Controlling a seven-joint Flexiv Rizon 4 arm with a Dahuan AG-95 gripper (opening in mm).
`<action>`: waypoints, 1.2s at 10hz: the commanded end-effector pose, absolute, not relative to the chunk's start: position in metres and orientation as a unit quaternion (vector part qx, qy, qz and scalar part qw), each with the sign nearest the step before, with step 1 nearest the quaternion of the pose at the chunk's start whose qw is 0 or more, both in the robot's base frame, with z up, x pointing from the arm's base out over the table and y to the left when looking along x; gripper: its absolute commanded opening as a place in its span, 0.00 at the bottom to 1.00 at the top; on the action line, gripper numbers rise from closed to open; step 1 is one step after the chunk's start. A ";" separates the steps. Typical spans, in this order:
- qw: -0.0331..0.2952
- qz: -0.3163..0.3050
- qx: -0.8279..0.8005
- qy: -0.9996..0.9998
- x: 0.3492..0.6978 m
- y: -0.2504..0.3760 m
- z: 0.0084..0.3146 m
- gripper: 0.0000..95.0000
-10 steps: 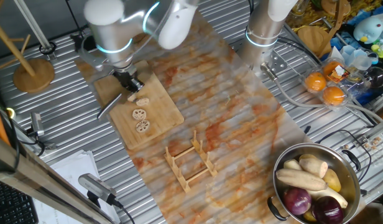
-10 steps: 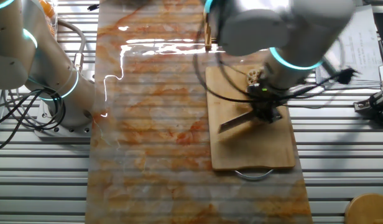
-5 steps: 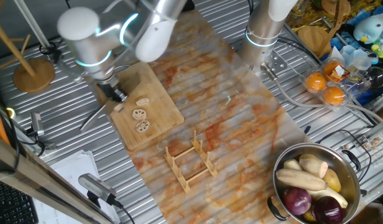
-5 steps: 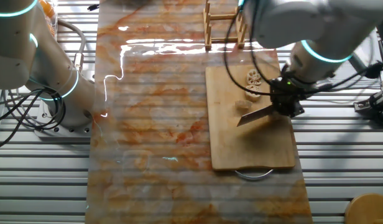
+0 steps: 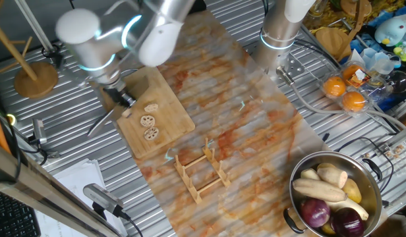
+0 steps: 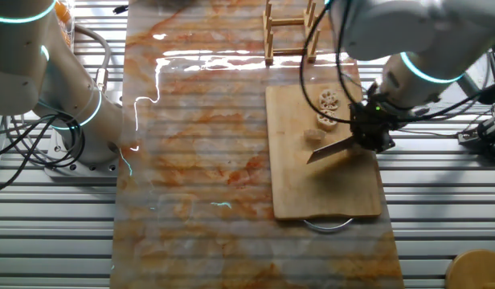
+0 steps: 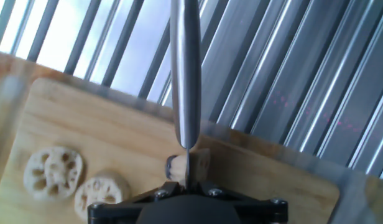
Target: Slice the lotus root
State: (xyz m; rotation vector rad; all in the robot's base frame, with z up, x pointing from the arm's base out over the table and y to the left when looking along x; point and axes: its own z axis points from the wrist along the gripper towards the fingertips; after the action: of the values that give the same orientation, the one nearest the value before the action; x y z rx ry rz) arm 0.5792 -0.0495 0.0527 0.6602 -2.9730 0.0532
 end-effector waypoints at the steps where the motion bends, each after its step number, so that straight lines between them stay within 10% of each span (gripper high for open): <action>1: 0.051 0.017 0.221 -0.974 0.535 -0.070 -0.028 0.00; 12: 0.038 -0.019 0.198 -0.979 0.583 -0.063 -0.039 0.00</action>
State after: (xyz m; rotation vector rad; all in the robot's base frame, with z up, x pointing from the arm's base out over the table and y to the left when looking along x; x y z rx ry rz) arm 0.5902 -0.0676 0.0530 0.6327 -2.9749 -0.0848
